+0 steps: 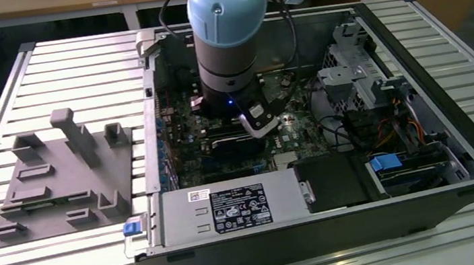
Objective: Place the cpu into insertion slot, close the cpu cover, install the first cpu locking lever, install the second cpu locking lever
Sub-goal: 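Install the second cpu locking lever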
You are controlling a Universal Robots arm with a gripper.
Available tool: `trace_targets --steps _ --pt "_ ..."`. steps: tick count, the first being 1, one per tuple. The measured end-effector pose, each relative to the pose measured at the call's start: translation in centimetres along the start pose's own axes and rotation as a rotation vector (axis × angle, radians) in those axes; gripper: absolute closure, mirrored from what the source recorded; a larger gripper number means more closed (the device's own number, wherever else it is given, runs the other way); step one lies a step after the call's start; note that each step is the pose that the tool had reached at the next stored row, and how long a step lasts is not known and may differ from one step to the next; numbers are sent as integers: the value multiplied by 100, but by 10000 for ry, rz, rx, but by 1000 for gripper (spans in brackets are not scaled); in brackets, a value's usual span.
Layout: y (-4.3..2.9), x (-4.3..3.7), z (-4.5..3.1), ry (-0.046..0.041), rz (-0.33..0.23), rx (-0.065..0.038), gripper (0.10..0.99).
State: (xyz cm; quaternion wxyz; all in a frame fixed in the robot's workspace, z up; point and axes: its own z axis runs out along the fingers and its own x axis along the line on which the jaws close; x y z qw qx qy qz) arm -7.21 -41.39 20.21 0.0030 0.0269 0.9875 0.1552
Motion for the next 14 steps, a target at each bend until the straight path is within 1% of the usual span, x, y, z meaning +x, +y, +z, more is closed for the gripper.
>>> trace_targets --steps 14 --pt "-19 25 74 -47 148 -15 980"
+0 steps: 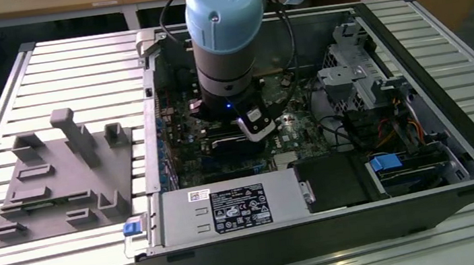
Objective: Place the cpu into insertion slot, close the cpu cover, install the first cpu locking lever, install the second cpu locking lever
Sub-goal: 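Install the second cpu locking lever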
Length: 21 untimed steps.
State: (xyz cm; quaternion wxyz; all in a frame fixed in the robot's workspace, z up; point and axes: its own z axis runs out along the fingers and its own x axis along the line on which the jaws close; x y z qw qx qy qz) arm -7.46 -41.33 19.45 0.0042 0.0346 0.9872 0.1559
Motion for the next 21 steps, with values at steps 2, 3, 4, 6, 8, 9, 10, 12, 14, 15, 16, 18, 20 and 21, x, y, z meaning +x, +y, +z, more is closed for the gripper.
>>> trace_targets --steps 2,3,4,6,8,9,10,12,14,15,16,18,20,21 --pt "8 2 13 -6 18 -2 980" --pt "15 3 20 -9 28 -5 980" --pt "22 6 25 -12 35 -9 980" --pt "34 16 34 -14 46 -21 980" --pt "46 28 43 -17 56 -33 980" --pt "51 32 48 -18 61 -39 980" --pt "56 36 54 -19 67 -45 980" --pt "65 42 66 -22 76 -59 980" --pt "72 49 77 -23 86 -74 980" --pt "74 52 81 -24 91 -83 980" --pt "75 55 86 -25 95 -93 980" --pt "76 61 95 -25 103 -112 980" --pt "76 64 98 -24 106 -120 980" --pt "76 65 99 -25 108 -122 980"
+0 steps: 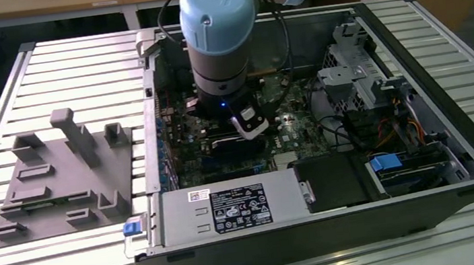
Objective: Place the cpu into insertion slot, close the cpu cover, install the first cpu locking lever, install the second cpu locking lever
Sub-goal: 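Install the second cpu locking lever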
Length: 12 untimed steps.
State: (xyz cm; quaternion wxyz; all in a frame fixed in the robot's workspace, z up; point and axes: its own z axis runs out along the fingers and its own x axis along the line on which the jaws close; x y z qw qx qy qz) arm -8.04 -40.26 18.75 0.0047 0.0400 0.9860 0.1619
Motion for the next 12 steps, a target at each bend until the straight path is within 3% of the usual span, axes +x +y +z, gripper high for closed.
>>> trace_targets --steps 12 --pt "31 16 -93 -1 0 -15 980"
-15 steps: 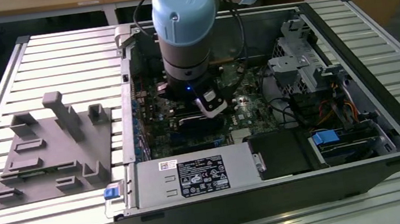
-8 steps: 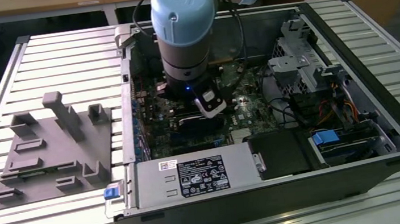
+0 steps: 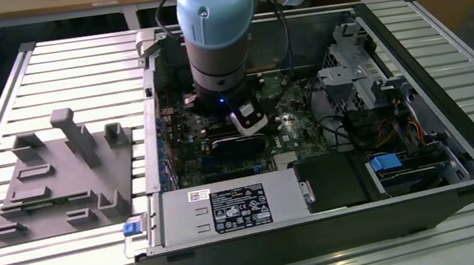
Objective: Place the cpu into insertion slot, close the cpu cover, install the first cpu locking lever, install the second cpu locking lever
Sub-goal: 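Install the second cpu locking lever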
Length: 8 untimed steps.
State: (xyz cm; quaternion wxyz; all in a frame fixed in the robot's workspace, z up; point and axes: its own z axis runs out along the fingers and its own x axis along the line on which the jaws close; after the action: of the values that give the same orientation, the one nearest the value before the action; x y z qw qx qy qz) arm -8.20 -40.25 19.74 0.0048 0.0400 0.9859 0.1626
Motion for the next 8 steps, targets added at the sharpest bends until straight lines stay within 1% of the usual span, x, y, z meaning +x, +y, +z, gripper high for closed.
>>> trace_targets --steps 4,8 --pt "19 1 -55 1 1 -16 980" --pt "31 1 -92 5 3 -60 980"
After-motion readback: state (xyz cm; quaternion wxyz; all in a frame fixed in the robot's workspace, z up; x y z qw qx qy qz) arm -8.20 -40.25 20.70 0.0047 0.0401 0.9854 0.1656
